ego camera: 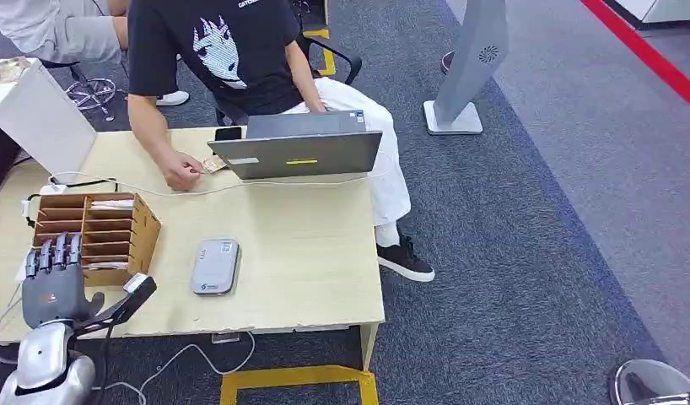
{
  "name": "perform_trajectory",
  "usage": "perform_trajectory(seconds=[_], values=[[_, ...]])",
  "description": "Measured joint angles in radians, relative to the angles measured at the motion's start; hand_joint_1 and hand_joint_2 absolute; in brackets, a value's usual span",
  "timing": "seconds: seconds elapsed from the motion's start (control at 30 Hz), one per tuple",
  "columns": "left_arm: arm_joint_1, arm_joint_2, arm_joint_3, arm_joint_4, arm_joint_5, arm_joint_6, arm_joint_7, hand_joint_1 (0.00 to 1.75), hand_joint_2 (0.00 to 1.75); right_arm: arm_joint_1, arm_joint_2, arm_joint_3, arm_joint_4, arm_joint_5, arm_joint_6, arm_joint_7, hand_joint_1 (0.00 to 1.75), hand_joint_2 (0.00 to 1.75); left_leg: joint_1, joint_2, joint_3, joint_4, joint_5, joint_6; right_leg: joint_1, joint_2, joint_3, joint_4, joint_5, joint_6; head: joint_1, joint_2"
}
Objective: Pass the card to the sensor for recognition and then transmit it.
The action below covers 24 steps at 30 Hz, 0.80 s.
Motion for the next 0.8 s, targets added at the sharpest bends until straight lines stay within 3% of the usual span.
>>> perform_trajectory(seconds=[0.8], values=[[-0.099,-0.067,-0.002,0.175,0.018,0.068,-0.026,0.00,1.75,-0.003,0.000,-0.043,0.000,-0.029,-0.016,-0.021,0.00,1.75,0.000,0.000,0.000,0.000,0.000,0.000,0.000,0.000,0.000,0.000,0.000,0.000,0.000,0.000]])
